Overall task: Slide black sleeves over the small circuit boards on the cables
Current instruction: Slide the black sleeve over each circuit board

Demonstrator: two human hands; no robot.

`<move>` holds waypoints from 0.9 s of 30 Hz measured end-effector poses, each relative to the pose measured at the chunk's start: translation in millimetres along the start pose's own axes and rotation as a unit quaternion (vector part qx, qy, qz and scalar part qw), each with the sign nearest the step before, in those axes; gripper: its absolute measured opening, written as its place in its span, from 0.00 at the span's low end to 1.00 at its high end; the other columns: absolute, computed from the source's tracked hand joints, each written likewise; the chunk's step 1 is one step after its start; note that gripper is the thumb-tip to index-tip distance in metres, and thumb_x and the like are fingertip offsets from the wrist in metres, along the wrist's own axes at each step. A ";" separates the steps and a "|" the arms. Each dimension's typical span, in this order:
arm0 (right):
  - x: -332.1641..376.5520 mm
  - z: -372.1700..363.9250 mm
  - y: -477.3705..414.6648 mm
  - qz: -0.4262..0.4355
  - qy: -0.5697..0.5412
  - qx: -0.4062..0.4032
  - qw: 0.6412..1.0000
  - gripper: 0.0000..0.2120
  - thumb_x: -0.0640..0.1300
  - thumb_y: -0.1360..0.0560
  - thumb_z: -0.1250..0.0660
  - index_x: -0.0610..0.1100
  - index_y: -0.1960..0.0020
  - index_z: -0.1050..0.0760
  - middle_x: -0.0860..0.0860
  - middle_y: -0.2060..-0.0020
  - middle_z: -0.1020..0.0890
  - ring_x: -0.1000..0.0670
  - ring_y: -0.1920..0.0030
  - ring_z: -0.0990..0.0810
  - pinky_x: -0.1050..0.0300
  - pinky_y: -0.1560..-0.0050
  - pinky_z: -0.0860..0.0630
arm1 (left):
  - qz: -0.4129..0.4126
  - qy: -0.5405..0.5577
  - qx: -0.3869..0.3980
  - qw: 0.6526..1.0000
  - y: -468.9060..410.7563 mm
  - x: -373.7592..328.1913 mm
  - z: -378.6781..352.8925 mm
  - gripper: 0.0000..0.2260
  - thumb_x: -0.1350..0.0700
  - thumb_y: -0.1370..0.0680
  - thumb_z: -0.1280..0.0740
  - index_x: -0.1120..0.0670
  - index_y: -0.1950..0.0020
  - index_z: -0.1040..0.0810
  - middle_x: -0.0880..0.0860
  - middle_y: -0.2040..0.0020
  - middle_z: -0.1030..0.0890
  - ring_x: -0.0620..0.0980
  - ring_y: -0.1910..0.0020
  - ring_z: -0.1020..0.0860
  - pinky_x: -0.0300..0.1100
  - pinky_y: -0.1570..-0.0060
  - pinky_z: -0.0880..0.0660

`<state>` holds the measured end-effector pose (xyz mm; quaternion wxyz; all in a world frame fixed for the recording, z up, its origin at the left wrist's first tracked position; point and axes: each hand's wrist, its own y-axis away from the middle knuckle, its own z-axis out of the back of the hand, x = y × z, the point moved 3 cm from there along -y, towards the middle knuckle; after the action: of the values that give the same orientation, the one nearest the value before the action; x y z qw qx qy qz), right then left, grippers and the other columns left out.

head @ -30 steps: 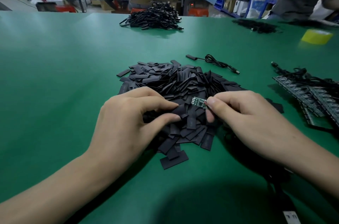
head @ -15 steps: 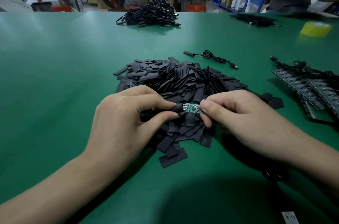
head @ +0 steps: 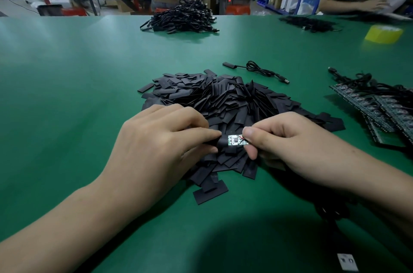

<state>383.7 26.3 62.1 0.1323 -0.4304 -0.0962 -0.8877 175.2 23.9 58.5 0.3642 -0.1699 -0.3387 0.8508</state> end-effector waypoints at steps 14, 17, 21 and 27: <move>8.6 -7.2 4.5 0.085 0.101 -0.053 0.990 0.17 0.60 0.22 0.42 0.56 0.61 0.20 0.53 0.73 0.20 0.56 0.72 0.26 0.58 0.68 0.31 | 0.060 0.118 0.015 0.991 1.8 -8.1 -1.0 0.09 0.50 0.23 0.27 0.51 0.46 0.13 0.45 0.53 0.18 0.43 0.56 0.19 0.42 0.55 0.22; 8.7 -0.8 5.6 0.140 0.071 -0.123 0.980 0.07 0.57 0.22 0.37 0.57 0.54 0.22 0.55 0.65 0.17 0.55 0.64 0.19 0.55 0.60 0.25 | 0.090 0.139 -0.009 0.986 -0.2 -7.8 0.5 0.08 0.52 0.24 0.26 0.51 0.47 0.13 0.44 0.54 0.17 0.40 0.56 0.19 0.33 0.53 0.24; 13.0 4.3 9.0 0.219 0.098 -0.152 0.959 0.03 0.47 0.22 0.29 0.54 0.52 0.22 0.58 0.60 0.17 0.53 0.57 0.17 0.55 0.58 0.23 | 0.164 0.192 -0.013 0.967 -0.6 0.3 -1.7 0.08 0.50 0.26 0.23 0.48 0.48 0.13 0.42 0.54 0.16 0.40 0.55 0.19 0.31 0.53 0.26; 17.9 3.8 13.2 0.258 0.164 -0.187 0.934 0.04 0.41 0.25 0.24 0.49 0.53 0.17 0.62 0.63 0.17 0.61 0.60 0.18 0.73 0.57 0.27 | 0.184 0.224 0.013 0.957 1.0 2.1 -5.6 0.11 0.47 0.27 0.25 0.46 0.46 0.13 0.43 0.57 0.18 0.45 0.58 0.20 0.33 0.57 0.27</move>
<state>380.0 12.2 79.3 0.2881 -0.3060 0.2086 -0.8831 176.3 27.5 53.7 0.2704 -0.4106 -0.2001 0.8475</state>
